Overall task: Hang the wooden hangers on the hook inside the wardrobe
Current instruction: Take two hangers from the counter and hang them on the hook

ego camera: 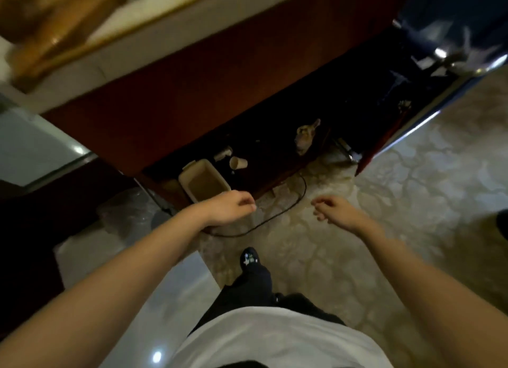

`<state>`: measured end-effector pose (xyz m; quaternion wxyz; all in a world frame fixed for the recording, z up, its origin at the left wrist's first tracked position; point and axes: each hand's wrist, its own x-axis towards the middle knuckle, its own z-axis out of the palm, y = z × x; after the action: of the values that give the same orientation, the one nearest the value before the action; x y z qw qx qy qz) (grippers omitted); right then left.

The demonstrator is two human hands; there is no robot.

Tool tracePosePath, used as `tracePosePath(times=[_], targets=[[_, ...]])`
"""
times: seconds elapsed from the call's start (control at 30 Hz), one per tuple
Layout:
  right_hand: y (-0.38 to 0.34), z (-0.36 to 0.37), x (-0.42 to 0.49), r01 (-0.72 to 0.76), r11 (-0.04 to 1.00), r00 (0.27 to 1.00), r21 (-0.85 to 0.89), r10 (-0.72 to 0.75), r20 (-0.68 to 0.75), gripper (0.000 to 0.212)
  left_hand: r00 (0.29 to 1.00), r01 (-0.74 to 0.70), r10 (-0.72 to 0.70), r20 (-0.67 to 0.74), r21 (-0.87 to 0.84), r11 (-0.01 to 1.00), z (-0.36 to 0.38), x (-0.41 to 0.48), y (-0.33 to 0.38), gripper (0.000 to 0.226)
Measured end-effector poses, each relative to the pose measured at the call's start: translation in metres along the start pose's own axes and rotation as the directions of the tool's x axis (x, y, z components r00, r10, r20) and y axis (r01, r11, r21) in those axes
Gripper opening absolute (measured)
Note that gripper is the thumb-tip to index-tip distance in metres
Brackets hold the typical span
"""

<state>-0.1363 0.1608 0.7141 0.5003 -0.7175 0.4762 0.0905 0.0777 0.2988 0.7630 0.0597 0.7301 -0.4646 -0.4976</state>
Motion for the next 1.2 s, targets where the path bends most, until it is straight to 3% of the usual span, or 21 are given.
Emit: tracePosePath(times=[0.23, 0.37, 0.5, 0.8, 1.1, 1.2], targets=[[-0.141, -0.102, 0.018, 0.384, 0.918, 0.912, -0.101, -0.394, -0.114, 0.028, 0.969, -0.207, 0.232, -0.089, 0.229, 0.951, -0.131, -0.035, 0.086, 0.038], [-0.214, -0.149, 0.007, 0.589, 0.788, 0.763, -0.181, -0.616, -0.197, 0.023, 0.87, -0.285, 0.414, -0.269, 0.411, 0.866, -0.198, -0.064, 0.132, 0.038], [-0.271, -0.18, 0.002, 0.699, 0.682, 0.649, -0.214, -0.731, -0.21, 0.022, 0.809, -0.291, 0.495, -0.316, 0.516, 0.806, -0.251, -0.086, 0.161, 0.038], [-0.363, -0.248, 0.017, 0.734, 0.566, 0.561, -0.376, -0.817, -0.135, 0.022, 0.737, -0.176, 0.511, -0.442, 0.604, 0.777, -0.34, -0.078, 0.199, 0.037], [-0.422, -0.349, 0.093, 0.661, 0.552, 0.61, -0.509, -0.79, -0.066, 0.027, 0.693, -0.065, 0.384, -0.61, 0.477, 0.876, -0.422, -0.008, 0.255, 0.041], [-0.438, -0.377, 0.138, 0.622, 0.535, 0.628, -0.572, -0.777, -0.043, 0.03, 0.74, -0.01, 0.276, -0.613, 0.4, 0.916, -0.44, 0.034, 0.268, 0.049]])
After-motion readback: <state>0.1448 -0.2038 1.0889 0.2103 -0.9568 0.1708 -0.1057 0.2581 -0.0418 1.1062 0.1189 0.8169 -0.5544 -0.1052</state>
